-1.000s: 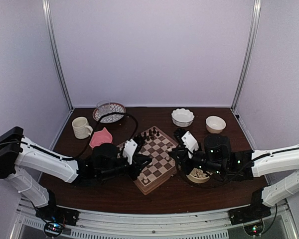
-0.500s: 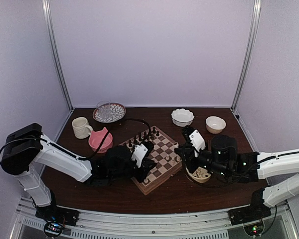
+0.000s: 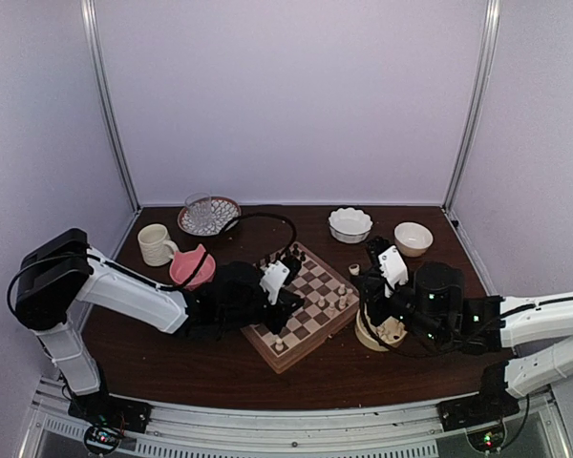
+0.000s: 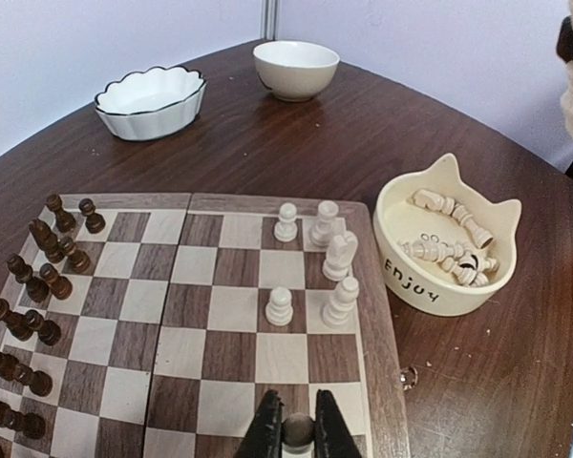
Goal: Set up the chess pieces on the board
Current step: Place the pawn on d2.
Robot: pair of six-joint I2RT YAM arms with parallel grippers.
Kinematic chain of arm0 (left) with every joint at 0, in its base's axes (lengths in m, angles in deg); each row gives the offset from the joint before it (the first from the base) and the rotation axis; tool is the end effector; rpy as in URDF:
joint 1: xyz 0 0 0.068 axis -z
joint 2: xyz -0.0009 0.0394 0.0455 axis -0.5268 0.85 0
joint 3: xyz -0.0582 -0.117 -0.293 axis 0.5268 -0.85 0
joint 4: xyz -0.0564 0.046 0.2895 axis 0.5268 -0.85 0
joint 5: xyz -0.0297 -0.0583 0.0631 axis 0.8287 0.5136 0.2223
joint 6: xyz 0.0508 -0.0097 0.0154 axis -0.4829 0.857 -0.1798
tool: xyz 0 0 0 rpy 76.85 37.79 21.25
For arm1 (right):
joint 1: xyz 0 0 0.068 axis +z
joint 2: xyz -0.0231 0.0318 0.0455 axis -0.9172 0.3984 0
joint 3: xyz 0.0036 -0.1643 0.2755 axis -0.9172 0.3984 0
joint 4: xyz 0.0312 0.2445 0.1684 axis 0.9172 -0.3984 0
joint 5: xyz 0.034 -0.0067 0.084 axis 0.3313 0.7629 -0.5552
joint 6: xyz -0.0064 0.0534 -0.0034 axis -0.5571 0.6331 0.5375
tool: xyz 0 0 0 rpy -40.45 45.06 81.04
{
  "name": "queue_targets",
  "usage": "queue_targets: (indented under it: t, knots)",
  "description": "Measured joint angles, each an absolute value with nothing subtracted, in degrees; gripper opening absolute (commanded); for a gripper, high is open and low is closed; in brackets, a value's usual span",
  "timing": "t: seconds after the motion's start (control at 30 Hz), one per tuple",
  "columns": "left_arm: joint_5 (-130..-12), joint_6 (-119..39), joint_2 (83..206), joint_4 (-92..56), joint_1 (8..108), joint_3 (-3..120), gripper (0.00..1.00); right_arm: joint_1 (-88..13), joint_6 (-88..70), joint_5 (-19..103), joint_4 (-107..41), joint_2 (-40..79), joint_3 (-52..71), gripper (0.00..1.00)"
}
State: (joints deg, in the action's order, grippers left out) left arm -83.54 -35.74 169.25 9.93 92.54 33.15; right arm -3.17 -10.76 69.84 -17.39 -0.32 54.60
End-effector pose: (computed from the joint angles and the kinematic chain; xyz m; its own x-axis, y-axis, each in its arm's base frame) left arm 0.1943 -0.3415 0.1866 -0.4149 0.1833 -0.8912 0.7529 0.6191 -0.2232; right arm 0.1219 0.2158 0.2658 -0.1805 -0.1720 -0.9684 -0.6773 0.7357 -0.0044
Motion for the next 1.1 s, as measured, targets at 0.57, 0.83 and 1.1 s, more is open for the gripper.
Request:
queue_targets:
  t: [0.57, 0.83, 1.1]
  knots:
    - [-81.0, -35.9, 176.7, -0.4, 91.0, 41.5, 0.00, -3.2, -10.5, 72.1, -16.7, -2.6, 54.8, 0.00]
    - [-80.7, -36.3, 177.6, -3.8, 91.0, 43.0, 0.12, -3.2, -10.5, 72.1, -16.7, -3.2, 55.5, 0.00]
    - [-80.6, -36.9, 178.3, -7.8, 91.0, 45.4, 0.36, -3.2, -10.6, 72.1, -16.7, -3.2, 55.5, 0.00]
